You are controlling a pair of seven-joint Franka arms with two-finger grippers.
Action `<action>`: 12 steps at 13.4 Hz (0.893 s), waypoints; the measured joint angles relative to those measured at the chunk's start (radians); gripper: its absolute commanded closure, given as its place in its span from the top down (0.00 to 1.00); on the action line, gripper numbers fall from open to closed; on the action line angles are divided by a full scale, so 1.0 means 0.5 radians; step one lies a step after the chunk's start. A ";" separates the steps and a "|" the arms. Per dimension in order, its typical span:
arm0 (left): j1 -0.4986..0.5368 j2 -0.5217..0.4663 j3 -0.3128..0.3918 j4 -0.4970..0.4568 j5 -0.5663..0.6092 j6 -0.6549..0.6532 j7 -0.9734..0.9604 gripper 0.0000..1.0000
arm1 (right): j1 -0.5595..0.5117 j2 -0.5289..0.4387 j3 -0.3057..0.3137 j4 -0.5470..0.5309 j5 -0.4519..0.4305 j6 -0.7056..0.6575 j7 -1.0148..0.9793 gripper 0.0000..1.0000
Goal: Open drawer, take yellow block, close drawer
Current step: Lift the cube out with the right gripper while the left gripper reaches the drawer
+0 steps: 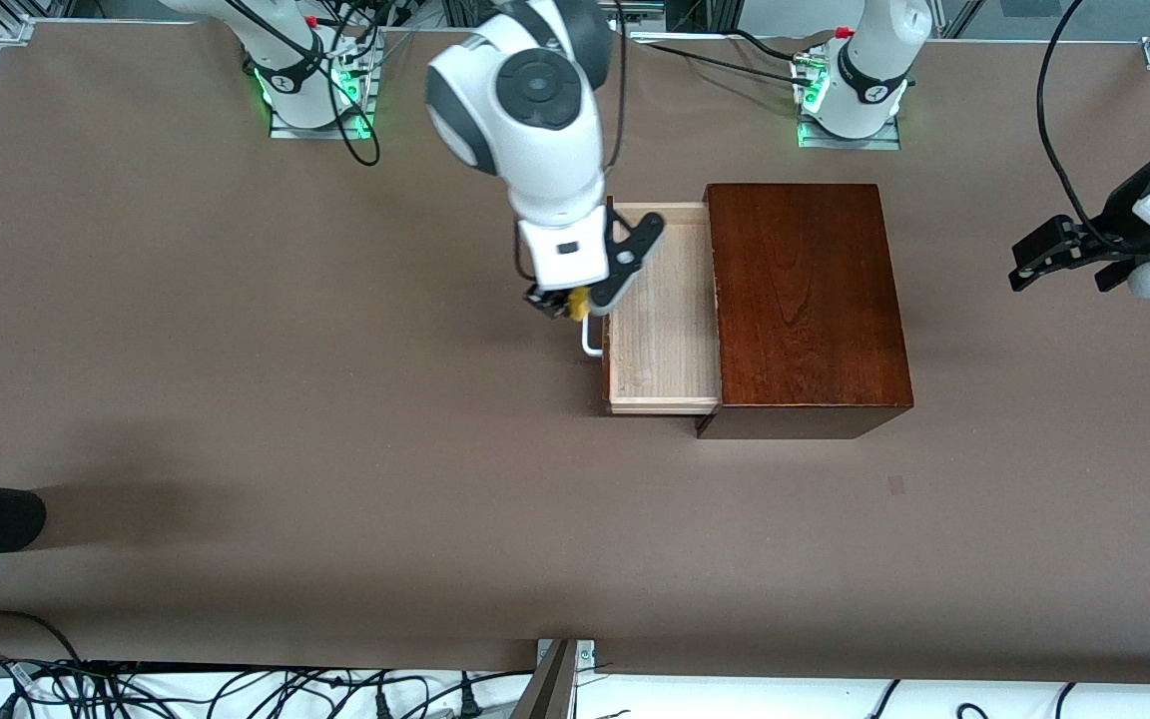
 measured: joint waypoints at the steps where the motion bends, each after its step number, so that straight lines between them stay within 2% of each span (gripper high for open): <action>1: -0.002 0.008 -0.003 0.000 0.000 0.000 0.003 1.00 | -0.009 -0.020 -0.055 -0.009 0.002 -0.049 0.000 0.03; 3: -0.007 0.018 -0.019 0.003 -0.001 -0.003 0.008 1.00 | -0.013 -0.086 -0.178 -0.100 0.006 -0.072 0.002 0.03; 6: -0.047 0.062 -0.124 0.095 -0.002 -0.114 0.003 1.00 | -0.016 -0.222 -0.385 -0.328 0.007 -0.066 0.002 0.03; 9: -0.112 0.194 -0.213 0.286 -0.002 -0.199 -0.069 1.00 | -0.025 -0.415 -0.557 -0.690 0.009 0.110 0.009 0.03; 12: -0.279 0.287 -0.240 0.370 -0.005 -0.218 -0.283 1.00 | -0.027 -0.596 -0.682 -1.083 0.009 0.282 0.010 0.03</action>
